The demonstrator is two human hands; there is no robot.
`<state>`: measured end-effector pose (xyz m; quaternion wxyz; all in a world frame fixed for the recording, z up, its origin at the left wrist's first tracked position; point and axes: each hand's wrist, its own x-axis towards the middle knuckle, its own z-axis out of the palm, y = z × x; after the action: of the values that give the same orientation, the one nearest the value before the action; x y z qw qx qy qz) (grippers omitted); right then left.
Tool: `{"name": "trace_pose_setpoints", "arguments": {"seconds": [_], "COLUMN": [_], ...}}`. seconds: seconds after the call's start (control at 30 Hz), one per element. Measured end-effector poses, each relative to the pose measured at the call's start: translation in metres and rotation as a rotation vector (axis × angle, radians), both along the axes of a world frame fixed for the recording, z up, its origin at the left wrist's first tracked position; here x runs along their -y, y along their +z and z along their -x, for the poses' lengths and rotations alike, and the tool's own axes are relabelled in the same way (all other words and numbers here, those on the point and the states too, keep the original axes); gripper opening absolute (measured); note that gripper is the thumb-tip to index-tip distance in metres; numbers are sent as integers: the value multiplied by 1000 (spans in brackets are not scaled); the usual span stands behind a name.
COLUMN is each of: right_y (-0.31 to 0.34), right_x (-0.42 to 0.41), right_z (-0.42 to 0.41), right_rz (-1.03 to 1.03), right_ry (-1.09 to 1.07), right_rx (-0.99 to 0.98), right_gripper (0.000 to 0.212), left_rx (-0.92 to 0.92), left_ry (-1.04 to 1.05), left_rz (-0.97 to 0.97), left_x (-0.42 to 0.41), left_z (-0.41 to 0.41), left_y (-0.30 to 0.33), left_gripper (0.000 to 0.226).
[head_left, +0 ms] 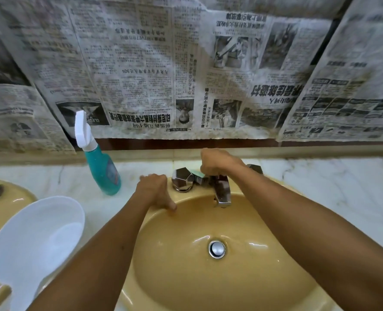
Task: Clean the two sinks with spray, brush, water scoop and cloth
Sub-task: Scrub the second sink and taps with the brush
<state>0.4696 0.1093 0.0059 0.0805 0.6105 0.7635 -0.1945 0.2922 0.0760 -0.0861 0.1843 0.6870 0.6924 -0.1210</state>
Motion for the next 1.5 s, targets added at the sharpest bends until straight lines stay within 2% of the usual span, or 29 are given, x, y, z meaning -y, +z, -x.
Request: {"name": "trace_pose_setpoints", "arguments": {"seconds": [0.1,0.23,0.33,0.47,0.7,0.83,0.9,1.0,1.07,1.2,1.33,1.4,1.47,1.5], "right_y": [-14,-18,-15,-22,-20,-48,-78,-112,-123,-124,-139,-135,-129,-126], "right_x": [17,43,41,44,65,96,120,144,144,134,140,137,128,126], "right_z": [24,28,33,48,41,51,44,11,-22,-51,-11,-16,-43,-58], "right_rz": [-105,-87,-161,-215,-198,-281,-281,-406,-481,-461,-472,-474,-444,-431], "right_ry": [-72,60,32,-74,-108,-108,-187,-258,-354,-536,-258,-204,-394,-523], "right_rx": [-15,152,203,171,288,236,169,81,53,-81,-92,-101,-125,-212], "right_gripper": [13,26,25,26,33,29,32,40,31,25,24,26,24,26], "left_rx": [-19,-35,-29,1,39,48,45,32,25,15,15,17,5,1], "left_ry": [-31,-59,-72,-68,-46,-40,-31,-22,-18,-2,8,7,8,7], "left_rz": [-32,-62,-87,-98,-79,-87,-79,-79,-74,-55,-43,-37,-38,-38], "left_x": [-1,-1,0,5,7,8,8,10,12,11,5,3,2,2], "left_z": [0,2,3,6,6,6,6,6,4,1,2,4,4,4], "left_y": [2,-2,-4,-4,-2,-3,-2,1,3,4,-3,-9,-11,-12], "left_gripper": [71,67,62,60,64,63,63,63,65,75,79,83,83,81]}}
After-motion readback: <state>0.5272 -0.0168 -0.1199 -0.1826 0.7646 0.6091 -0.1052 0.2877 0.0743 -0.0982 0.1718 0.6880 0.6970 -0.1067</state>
